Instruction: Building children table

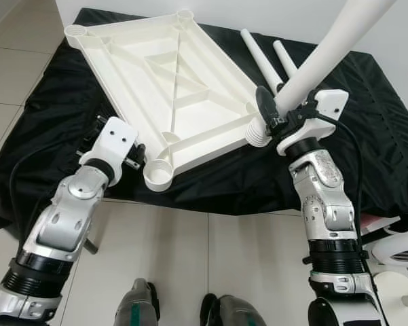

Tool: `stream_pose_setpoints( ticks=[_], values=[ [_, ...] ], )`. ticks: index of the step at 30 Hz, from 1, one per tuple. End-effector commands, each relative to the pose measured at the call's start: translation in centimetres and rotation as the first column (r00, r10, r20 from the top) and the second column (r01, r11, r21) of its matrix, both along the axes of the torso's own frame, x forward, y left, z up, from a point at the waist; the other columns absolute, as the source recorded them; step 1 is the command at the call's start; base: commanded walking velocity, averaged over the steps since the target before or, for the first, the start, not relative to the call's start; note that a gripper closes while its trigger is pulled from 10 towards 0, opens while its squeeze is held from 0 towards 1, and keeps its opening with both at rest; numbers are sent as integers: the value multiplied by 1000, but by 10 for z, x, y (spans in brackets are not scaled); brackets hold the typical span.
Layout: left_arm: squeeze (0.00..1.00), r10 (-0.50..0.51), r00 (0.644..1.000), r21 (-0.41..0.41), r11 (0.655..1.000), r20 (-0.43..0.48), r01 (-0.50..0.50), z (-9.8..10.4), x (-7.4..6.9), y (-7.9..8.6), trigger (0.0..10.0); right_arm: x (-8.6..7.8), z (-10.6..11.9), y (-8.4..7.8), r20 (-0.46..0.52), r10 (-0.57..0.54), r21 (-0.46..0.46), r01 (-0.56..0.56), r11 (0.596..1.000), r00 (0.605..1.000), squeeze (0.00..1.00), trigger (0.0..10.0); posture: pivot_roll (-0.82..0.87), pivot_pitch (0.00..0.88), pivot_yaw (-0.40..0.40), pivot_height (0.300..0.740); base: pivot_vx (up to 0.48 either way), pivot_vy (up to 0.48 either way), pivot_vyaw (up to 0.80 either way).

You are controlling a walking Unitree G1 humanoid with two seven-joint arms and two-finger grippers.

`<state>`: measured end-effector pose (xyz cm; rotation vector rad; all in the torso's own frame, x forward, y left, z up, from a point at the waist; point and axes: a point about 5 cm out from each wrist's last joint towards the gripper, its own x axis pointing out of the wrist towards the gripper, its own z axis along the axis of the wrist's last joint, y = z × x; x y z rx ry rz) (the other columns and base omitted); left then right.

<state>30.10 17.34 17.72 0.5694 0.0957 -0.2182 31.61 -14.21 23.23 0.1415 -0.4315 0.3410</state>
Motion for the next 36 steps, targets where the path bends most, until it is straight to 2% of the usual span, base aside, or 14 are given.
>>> stream_pose_setpoints(
  ticks=[1, 8, 15, 19, 21, 25, 29, 33, 36],
  values=[
    [0, -3, 1000, 40, 999, -18, 3, -4, -5, 5, 10000, -2, 3, -4, 8, -9, 20, 9, 1000, 1000, 0, 10000, 88, 113, -84, 740, 0, 0, 0],
    [0, 13, 1000, 52, 999, -7, -13, 4, -10, 18, 10000, -3, 1, -4, 4, -7, 21, 7, 1000, 1000, 0, 10000, 96, 110, -85, 740, 0, 0, 0],
    [0, -18, 1000, 70, 997, -23, 19, 0, -11, 14, 10000, -3, 1, -4, 3, -4, 22, 4, 1000, 1000, 0, 10000, 95, 108, -87, 740, 0, 0, 0],
    [0, -91, 995, 100, 991, -28, 94, -5, -10, -4, 10000, -2, 3, -3, 6, -3, 19, 3, 1000, 1000, 0, 10000, 90, 105, -87, 740, 0, 0, 0],
    [0, -91, 995, 100, 991, -28, 94, -5, -10, -4, 10000, -2, 3, -3, 6, -3, 19, 3, 1000, 1000, 0, 10000, 90, 105, -87, 740, 0, 0, 0],
    [0, -184, 982, 112, 976, -33, 186, -8, -10, -24, 10000, -3, 3, -5, 6, -10, 14, 10, 1000, 1000, 0, 10000, 76, 100, -81, 740, 0, 0, 0],
    [0, -248, 968, 86, 964, -24, 250, -4, -9, -41, 10000, -3, 3, -6, 8, -16, 14, 16, 1000, 1000, 0, 10000, 69, 99, -77, 740, 0, 0, 0],
    [0, -275, 961, 72, 959, -17, 275, -2, -9, -49, 10000, -3, 3, -7, 8, -20, 13, 20, 1000, 1000, 0, 10000, 68, 99, -76, 740, 0, 0, 0],
    [0, -327, 945, 55, 943, -8, 327, -1, -10, -64, 10000, -3, 3, -8, 8, -25, 12, 25, 1000, 1000, 0, 10000, 64, 100, -73, 740, 0, 0, 0]
  ],
)
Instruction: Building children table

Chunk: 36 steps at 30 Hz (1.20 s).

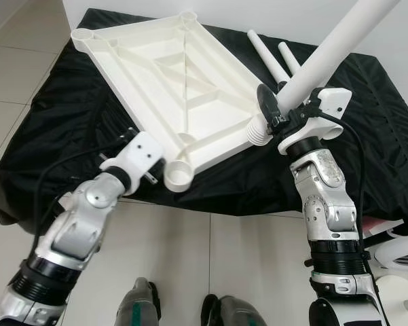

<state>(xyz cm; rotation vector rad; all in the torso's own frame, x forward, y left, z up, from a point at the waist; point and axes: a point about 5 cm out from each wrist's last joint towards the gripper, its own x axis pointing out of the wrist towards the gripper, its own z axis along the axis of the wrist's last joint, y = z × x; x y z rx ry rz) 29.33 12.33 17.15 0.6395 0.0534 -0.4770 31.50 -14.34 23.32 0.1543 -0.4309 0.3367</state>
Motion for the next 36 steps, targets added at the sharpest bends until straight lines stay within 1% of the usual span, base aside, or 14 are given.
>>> stream_pose_setpoints(
  ticks=[1, 2, 3, 6, 7, 12, 18, 23, 27, 30, 31, 32, 34, 36],
  values=[
    [0, -74, 997, -8, 997, 24, 74, 5, -3, -14, 10000, -2, 2, -6, 11, -24, -1, 24, 1000, 1000, 0, 10000, 64, 100, -73, 740, 0, 0, 0],
    [0, -83, 996, -14, 996, 24, 84, 5, -3, -17, 10000, -2, 2, -6, 11, -24, -1, 24, 1000, 1000, 0, 10000, 65, 100, -73, 740, 0, 0, 0],
    [0, -111, 993, -28, 993, 31, 112, 7, -3, -27, 10000, -2, 3, -7, 13, -27, 1, 27, 1000, 1000, 0, 10000, 62, 103, -70, 740, 0, 0, 0],
    [0, -120, 992, -33, 992, 33, 121, 8, -3, -30, 10000, -2, 3, -7, 13, -28, 2, 28, 1000, 1000, 0, 10000, 61, 103, -71, 740, 0, 0, 0],
    [0, -134, 990, -48, 990, 36, 136, 9, -4, -37, 10000, -3, 3, -7, 14, -31, 2, 31, 1000, 999, 0, 10000, 60, 103, -69, 740, 0, 0, 0],
    [0, -173, 984, -70, 982, 40, 176, 11, -6, -52, 10000, -4, 3, -9, 16, -39, 3, 39, 999, 999, 0, 10000, 53, 105, -65, 740, 0, 0, 0],
    [0, -187, 981, -79, 978, 52, 191, 13, -5, -60, 10000, -5, 4, -10, 17, -44, 3, 44, 999, 999, 0, 10000, 50, 105, -63, 740, 0, 0, 0],
    [0, -196, 978, -79, 976, 75, 202, 21, -1, -59, 10000, -5, 4, -10, 20, -46, 6, 46, 999, 999, 0, 10000, 55, 106, -61, 740, 0, 0, 0],
    [0, -218, 973, -31, 975, 70, 221, 19, 1, -53, 10000, -5, 4, -10, 21, -49, 10, 49, 999, 999, 0, 10000, 61, 106, -61, 740, 0, 0, 0],
    [0, -214, 975, -24, 976, 66, 216, 17, 3, -52, 10000, -4, 5, -10, 22, -49, 11, 49, 999, 999, 0, 10000, 61, 106, -61, 740, 0, 0, 0],
    [0, -169, 983, -33, 985, 68, 172, 16, 11, -46, 10000, -5, 5, -10, 24, -48, 14, 48, 999, 999, 0, 10000, 59, 109, -58, 740, 0, 0, 0],
    [0, -136, 987, -22, 990, 82, 138, 16, 17, -41, 10000, -6, 5, -10, 25, -48, 15, 48, 999, 999, 0, 10000, 57, 110, -58, 740, 0, 0, 0],
    [0, -136, 987, -22, 990, 82, 138, 16, 17, -41, 10000, -6, 5, -10, 25, -48, 15, 48, 999, 999, 0, 10000, 57, 110, -58, 740, 0, 0, 0],
    [0, -107, 988, 4, 994, 107, 107, 18, 25, -33, 10000, -7, 5, -11, 25, -50, 17, 49, 999, 998, 0, 10000, 53, 113, -57, 740, 0, 0, 0]
  ],
)
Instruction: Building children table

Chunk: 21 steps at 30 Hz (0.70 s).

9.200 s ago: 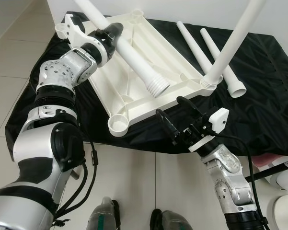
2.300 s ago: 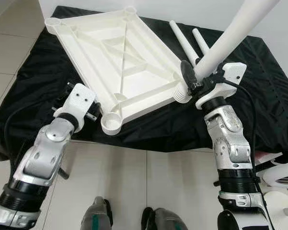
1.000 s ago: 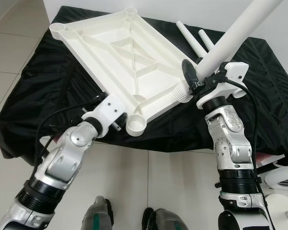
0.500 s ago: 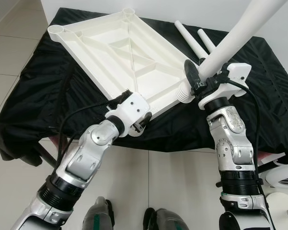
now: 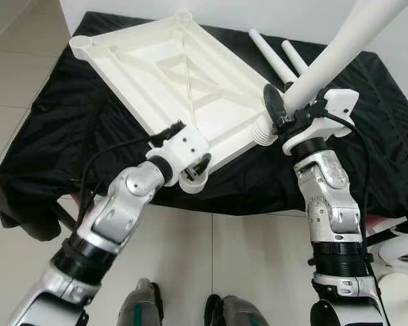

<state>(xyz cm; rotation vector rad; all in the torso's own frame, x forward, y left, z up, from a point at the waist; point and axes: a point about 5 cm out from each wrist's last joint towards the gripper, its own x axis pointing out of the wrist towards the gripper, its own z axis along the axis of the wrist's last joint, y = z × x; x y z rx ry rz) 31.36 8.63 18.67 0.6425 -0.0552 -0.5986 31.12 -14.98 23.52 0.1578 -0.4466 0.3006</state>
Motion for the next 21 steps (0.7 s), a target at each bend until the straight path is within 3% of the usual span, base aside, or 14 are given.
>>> stream_pose_setpoints(
  ticks=[1, 3, 4, 5, 8, 14, 18, 21],
  values=[
    [0, 40, 998, 10, 999, 48, -40, 3, 4, 4, 10000, -3, 2, -5, 14, -15, 3, 15, 1000, 1000, 0, 10000, 53, 113, -57, 740, 0, 0, 0],
    [0, 27, 998, 20, 999, 61, -28, 6, 6, 7, 10000, -4, 2, -6, 13, -18, 3, 18, 1000, 1000, 0, 10000, 51, 115, -55, 740, 0, 0, 0],
    [0, -44, 998, -15, 999, 45, 45, 13, 4, 7, 10000, -5, 2, -8, 10, -25, 0, 25, 1000, 1000, 0, 10000, 49, 118, -55, 740, 0, 0, 0],
    [0, -44, 998, -15, 999, 45, 45, 13, 4, 7, 10000, -5, 2, -8, 10, -25, 0, 25, 1000, 1000, 0, 10000, 49, 118, -55, 740, 0, 0, 0],
    [0, -156, 987, -93, 983, 23, 158, 20, -6, -10, 10000, -5, 2, -10, 9, -29, -2, 29, 1000, 1000, 0, 10000, 46, 121, -55, 740, 0, 0, 0],
    [0, -230, 973, -192, 956, -22, 222, 19, -12, -44, 10000, -7, 1, -9, 6, -26, -2, 26, 1000, 1000, 0, 10000, 40, 121, -56, 740, 0, 0, 0],
    [0, -228, 972, -256, 944, -57, 207, 19, -10, -54, 10000, -8, 1, -9, 6, -24, 0, 24, 1000, 1000, 0, 10000, 37, 119, -54, 740, 0, 0, 0],
    [0, -193, 970, -292, 946, -147, 144, 11, -4, -60, 10000, -10, 2, -10, 16, -30, 14, 30, 999, 999, 0, 10000, 33, 116, -50, 740, 0, 0, 0]
  ],
)
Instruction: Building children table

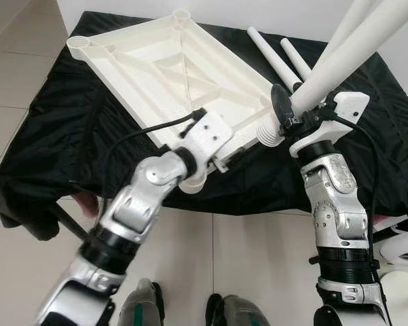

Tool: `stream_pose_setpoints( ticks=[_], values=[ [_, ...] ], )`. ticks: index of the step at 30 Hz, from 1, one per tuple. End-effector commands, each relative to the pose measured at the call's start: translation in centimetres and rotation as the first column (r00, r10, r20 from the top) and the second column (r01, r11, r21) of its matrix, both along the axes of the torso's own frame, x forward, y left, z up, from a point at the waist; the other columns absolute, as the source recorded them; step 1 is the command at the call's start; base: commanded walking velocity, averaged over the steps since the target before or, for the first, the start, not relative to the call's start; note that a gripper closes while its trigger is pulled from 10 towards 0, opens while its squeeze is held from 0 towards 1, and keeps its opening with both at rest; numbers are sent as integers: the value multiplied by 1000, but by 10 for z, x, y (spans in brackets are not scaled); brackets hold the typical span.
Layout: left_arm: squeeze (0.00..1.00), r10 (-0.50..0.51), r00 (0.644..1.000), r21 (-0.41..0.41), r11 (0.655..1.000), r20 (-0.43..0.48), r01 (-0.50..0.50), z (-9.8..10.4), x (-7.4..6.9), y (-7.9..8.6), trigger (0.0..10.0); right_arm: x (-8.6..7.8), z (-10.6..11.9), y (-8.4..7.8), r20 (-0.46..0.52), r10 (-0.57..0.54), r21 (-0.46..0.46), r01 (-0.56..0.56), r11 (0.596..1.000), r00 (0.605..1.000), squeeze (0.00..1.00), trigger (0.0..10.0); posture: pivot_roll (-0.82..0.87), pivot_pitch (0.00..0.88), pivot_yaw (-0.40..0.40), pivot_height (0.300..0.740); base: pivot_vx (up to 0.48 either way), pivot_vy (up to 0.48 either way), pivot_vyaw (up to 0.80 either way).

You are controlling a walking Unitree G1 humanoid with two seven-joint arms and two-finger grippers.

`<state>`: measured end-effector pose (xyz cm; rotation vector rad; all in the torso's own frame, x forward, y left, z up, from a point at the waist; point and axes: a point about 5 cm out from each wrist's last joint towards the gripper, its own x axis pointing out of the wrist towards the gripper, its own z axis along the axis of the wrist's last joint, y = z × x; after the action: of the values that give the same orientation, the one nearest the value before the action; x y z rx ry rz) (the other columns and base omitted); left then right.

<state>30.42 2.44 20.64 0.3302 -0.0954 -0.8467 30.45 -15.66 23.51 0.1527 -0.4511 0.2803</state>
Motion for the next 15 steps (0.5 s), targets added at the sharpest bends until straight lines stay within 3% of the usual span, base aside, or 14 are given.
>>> stream_pose_setpoints(
  ticks=[1, 7, 10, 11, 15],
  values=[
    [0, 74, 994, 10, 997, -80, -73, -11, 7, 1, 10000, -4, 3, -4, 15, -12, 16, 12, 1000, 1000, 0, 10000, 33, 116, -50, 740, 0, 0, 0],
    [0, 123, 982, 58, 992, -144, -116, -26, 12, -1, 10000, -5, 3, -4, 19, -14, 21, 14, 1000, 1000, 0, 10000, 26, 110, -42, 740, 0, 0, 0],
    [0, 142, 986, 86, 987, -91, -134, -25, 15, 5, 10000, -6, 4, -4, 21, -17, 21, 16, 1000, 1000, 0, 10000, 20, 109, -36, 740, 0, 0, 0],
    [0, 173, 984, 129, 977, -30, -168, -24, 20, 15, 10000, -7, 4, -5, 23, -20, 21, 20, 1000, 1000, 0, 10000, 19, 108, -37, 740, 0, 0, 0],
    [0, 214, 976, 186, 958, 35, -217, -22, 27, 31, 10000, -8, 4, -6, 23, -23, 21, 22, 1000, 999, 0, 10000, 19, 108, -36, 740, 0, 0, 0]
  ],
)
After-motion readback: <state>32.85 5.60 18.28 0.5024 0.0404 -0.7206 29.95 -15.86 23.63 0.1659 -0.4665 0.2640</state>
